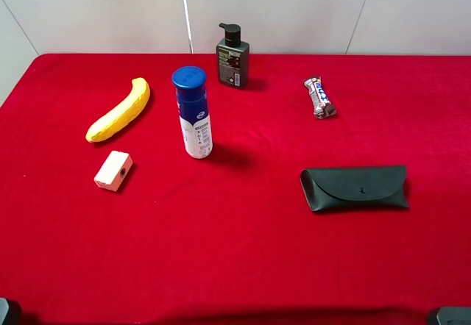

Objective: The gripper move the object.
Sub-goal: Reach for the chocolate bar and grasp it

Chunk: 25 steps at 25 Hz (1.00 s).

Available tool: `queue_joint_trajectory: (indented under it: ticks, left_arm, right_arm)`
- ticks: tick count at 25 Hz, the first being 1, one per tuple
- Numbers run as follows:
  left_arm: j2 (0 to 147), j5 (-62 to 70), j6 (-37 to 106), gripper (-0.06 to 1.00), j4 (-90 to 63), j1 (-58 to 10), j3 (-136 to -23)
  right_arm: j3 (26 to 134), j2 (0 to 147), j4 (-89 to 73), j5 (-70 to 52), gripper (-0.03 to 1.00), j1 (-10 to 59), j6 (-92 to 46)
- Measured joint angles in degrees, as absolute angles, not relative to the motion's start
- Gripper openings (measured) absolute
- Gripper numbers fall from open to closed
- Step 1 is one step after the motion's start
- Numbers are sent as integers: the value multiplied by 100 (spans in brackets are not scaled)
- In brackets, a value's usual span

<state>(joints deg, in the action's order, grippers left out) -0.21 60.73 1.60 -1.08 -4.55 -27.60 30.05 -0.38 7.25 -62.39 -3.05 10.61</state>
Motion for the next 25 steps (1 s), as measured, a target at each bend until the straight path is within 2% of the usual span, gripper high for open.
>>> queue_joint_trajectory:
  ticks: [12,25]
  left_arm:
    - [-21,6073,160,97,-108,-455,-2760]
    - [-21,6073,160,97,-108,-455,-2760]
  right_arm:
    - [3005,167,725,-5907,69,-305,572]
    - [3281,2540,560,-4597,69,-305,-347]
